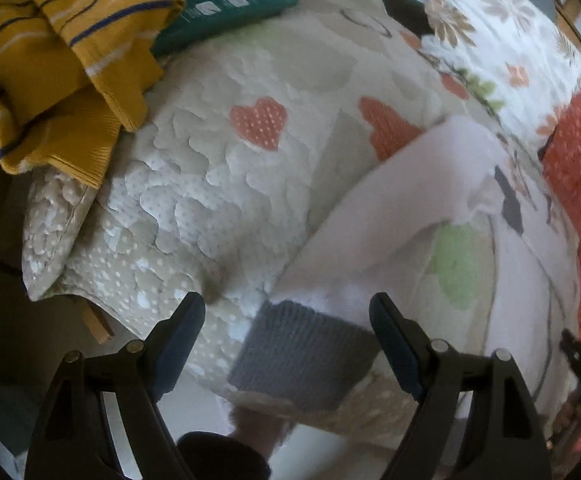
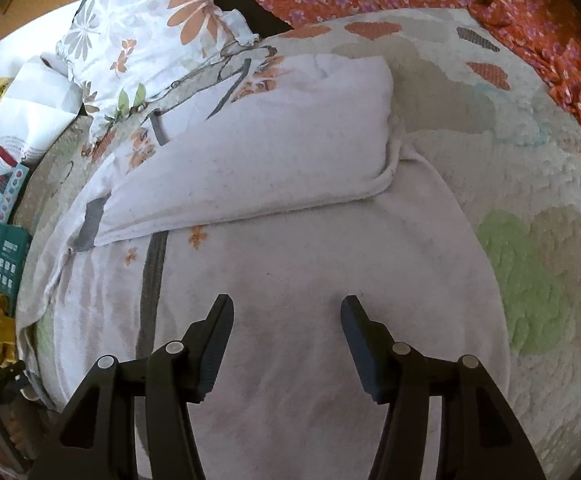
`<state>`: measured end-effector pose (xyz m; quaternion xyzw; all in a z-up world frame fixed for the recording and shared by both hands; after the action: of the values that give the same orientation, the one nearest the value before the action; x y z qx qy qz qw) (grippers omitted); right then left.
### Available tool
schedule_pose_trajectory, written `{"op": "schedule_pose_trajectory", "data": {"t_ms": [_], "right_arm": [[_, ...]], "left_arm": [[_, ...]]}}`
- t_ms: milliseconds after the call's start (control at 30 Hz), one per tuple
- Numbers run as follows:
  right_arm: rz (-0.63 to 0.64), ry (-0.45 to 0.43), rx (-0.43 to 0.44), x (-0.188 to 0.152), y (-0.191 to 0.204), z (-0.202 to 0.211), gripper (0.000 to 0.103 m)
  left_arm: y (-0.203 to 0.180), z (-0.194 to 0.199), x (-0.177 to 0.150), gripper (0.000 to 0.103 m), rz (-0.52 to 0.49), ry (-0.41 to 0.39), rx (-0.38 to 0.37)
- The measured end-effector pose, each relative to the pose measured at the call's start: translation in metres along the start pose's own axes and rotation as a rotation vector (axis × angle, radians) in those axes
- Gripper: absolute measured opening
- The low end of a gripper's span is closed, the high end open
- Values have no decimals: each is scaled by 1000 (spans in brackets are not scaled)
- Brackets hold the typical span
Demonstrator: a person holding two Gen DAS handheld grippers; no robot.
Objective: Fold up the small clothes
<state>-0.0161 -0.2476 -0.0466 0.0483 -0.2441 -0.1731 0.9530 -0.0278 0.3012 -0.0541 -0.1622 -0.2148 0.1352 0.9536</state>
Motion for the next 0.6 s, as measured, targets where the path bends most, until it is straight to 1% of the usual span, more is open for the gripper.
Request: {"op": "schedule_pose_trajectory", "data": {"t_ms": [33,67,100,133,167,200,233,267,300,333,367,433,467,500,533,567,600], "right_arm": [[7,-2,-6,0,1,-1,61],[15,-5,-14,0,1,-1,61],[23,-8,-22,-1,2,-2,61],[30,-11,-28,-1,2,-2,61],[37,-14,-35,-1,2,-1,60],[41,-15,-38,-2,2,-1,60],[42,-16,-40,-2,2,-1,60],[39,-15,-40,-1,1,-1,60],[32,-14,-41,-1,0,-1,60],[27,-14,-41,-1,-1,-1,60],[23,-16,-43,-1,-2,0,60],[21,-24,-53,0,-4,0,60],[22,-28,-60,1,-5,1,60],[22,-31,-64,1,-5,1,60],[22,-32,-66,1,-5,1,60],[19,-31,-66,1,-6,0,60],[14,-31,-65,1,-8,0,60]], "left_arm": [[2,-2,0,83,-6,6,20],[5,-6,0,83,-12,17,58],[7,-10,0,69,-16,28,86],[6,-11,2,57,-19,28,94],[4,-8,6,44,-21,14,102],[3,-4,10,6,-23,-6,105],[-2,1,13,7,-19,-29,72],[-6,12,19,3,1,-84,60],[-9,24,25,3,7,-143,72],[-12,40,31,3,13,-217,78],[-19,60,40,3,12,-315,72],[-42,86,48,3,-40,-442,44],[-63,95,52,3,-95,-489,9],[-79,97,51,3,-137,-504,-31],[-102,96,47,3,-194,-499,-109],[-129,89,39,3,-257,-453,-216],[-151,80,26,4,-314,-392,-305]]}}
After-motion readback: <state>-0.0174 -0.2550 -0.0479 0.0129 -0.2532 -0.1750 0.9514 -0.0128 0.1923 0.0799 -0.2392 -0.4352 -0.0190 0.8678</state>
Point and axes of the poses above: each gripper's, at about its wrist camera, not at the fingertips, and z roughly against the way its jaws point, y to its left, x to its top, the point moved 8 cm from there along -z, roughly the way its jaws point, and after that the axes turned 8 degrees about -x, right-handed, at the moved point
